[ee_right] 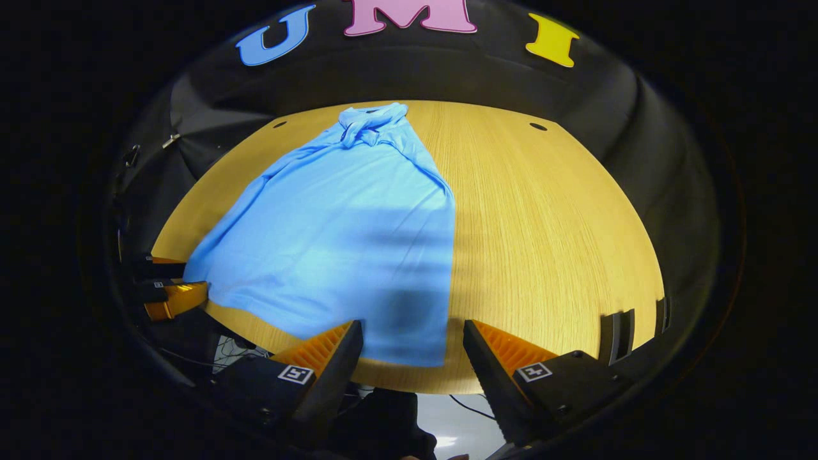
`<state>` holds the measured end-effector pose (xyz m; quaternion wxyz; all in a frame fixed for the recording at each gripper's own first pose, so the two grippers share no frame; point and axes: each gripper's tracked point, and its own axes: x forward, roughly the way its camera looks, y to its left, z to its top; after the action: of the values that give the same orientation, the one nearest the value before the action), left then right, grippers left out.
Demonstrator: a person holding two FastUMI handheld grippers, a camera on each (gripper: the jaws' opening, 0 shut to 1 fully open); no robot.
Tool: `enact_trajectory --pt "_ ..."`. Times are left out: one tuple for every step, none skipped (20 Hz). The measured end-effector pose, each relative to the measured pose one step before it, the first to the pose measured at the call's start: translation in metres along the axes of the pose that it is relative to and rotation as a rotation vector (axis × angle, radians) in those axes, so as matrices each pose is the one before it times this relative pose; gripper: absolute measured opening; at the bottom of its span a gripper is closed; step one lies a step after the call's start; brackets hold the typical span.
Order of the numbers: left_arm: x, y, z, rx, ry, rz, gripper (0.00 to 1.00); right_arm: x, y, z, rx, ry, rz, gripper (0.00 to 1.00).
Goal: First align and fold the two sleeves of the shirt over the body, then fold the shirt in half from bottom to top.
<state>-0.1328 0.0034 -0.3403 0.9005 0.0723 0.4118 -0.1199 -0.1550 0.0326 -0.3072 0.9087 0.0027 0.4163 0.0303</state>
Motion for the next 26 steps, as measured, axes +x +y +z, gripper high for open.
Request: enact_trajectory --pt "0.00013 -0.00125 0.00093 -0.00490 0.00038 -0.00513 0.92 0.00275 -0.00237 -0.00294 0.00226 0.01110 -0.00200 0.98" --pt "0.00172 -0.00160 0.00008 -0.00682 0.00264 -0.00727 0.92 0.00096 0.00112 -0.00515 0.00902 0.01905 0.00465 0.99" --pt "-0.00019 -0.00028 0.00091 -0.00417 0.00214 -0.00152 0.92 0.00361 -0.00029 0.00721 0.00503 -0.02829 -0.00023 0.99" --pt "0.00043 -0.00034 -0.00088 0.00184 0.00585 -0.00244 0.92 0.00094 0.00096 -0.00351 -0.00773 0.02057 0.00085 0.99" --pt "-0.00029 -0.00115 -0.00031 0.00703 0.00565 -0.00609 0.93 -0.00188 0.00151 0.00282 -0.01032 -0.01385 0.00673 0.99" --pt "0.00170 -0.00186 -0.00088 0.00789 -0.00060 -0.00957 0.93 -0.00089 0.00381 -0.00092 -0.01329 0.00669 0.01312 0.99" --pt "-0.00107 -0.00098 0.00171 0.00762 0.00020 -0.00365 0.88 0.00210 0.00252 0.00052 -0.01150 -0.00540 0.01117 0.86" --pt "0.00042 -0.00225 0.00059 0.00334 0.00221 -0.00145 0.77 -0.00006 0.00444 0.00010 -0.01216 -0.00004 0.01589 0.81" --pt "0.00074 -0.00218 0.00038 0.00117 -0.00083 -0.00343 0.58 0.00099 0.00392 0.00016 -0.00950 -0.00113 0.01195 0.68" --pt "-0.00049 -0.00379 0.00088 0.00264 -0.00110 -0.00079 0.49 0.00008 0.00320 -0.00052 -0.00352 -0.00443 0.00977 0.64" --pt "0.00190 -0.00244 0.00208 0.00028 -0.00286 -0.00391 0.33 0.00043 0.00389 -0.00008 -0.00334 0.00106 0.01543 0.44" --pt "0.00016 -0.00348 0.00161 -0.00578 -0.00670 -0.00066 0.37 -0.00086 0.00317 0.00030 0.00146 -0.00628 0.01201 0.32" --pt "0.00021 -0.00117 0.00100 -0.00961 -0.00181 0.00341 0.16 0.00133 0.00348 0.00068 0.00088 -0.00060 0.02009 0.24" --pt "-0.00047 -0.00088 0.00111 -0.01079 -0.00700 0.00395 0.12 -0.00039 0.00105 0.00118 0.00212 -0.00437 0.00418 0.18" --pt "-0.00031 -0.00044 0.00121 -0.01162 -0.00732 -0.00383 0.07 0.00033 0.00097 -0.00130 0.00005 0.00139 0.01851 0.08" --pt "0.00020 -0.00201 0.00222 -0.01213 -0.00693 -0.01270 0.07 -0.00010 -0.00010 0.00136 0.00945 -0.00807 0.00900 0.08" --pt "0.00046 -0.00026 0.00002 -0.00858 -0.00327 -0.00610 0.06 0.00348 -0.00203 0.00151 0.01550 0.00081 0.00055 0.08" --pt "-0.00026 0.00018 0.00105 -0.00381 0.00274 -0.00645 0.06 0.00115 0.00134 -0.00008 -0.00347 -0.00285 0.00013 0.05" --pt "-0.00120 0.00053 0.00075 -0.00067 0.00009 -0.00194 0.06 -0.00429 -0.00191 0.00131 -0.00783 -0.00344 -0.00458 0.05" --pt "-0.00156 0.00094 0.00407 -0.00278 -0.00869 -0.00123 0.06 -0.00094 -0.00104 0.00078 0.00086 -0.00580 -0.00333 0.05" --pt "-0.00163 0.00006 0.00549 -0.00450 -0.01000 -0.00136 0.06 -0.00134 0.00002 0.00272 0.00784 -0.00531 -0.00049 0.05" --pt "-0.00227 0.00017 0.00730 -0.00296 -0.01464 -0.00130 0.06 -0.00199 -0.00183 0.00525 0.01078 -0.01076 -0.00206 0.05" --pt "-0.00279 0.00033 0.00803 -0.00099 -0.01589 0.00020 0.06 -0.00281 -0.00159 0.00816 0.01294 -0.01775 -0.00165 0.05" --pt "-0.00225 0.00043 0.00914 -0.00184 -0.01536 0.00011 0.06 -0.00229 -0.00192 0.00995 0.01399 -0.02044 -0.00373 0.05" --pt "-0.00235 -0.00043 0.01057 -0.00307 -0.01821 -0.00227 0.06 -0.00215 -0.00181 0.01205 0.01369 -0.02210 -0.00078 0.05" --pt "-0.00180 0.00010 0.01144 0.00020 -0.02037 -0.00073 0.06 -0.00080 -0.00110 0.01353 0.01218 -0.02459 -0.00220 0.05"
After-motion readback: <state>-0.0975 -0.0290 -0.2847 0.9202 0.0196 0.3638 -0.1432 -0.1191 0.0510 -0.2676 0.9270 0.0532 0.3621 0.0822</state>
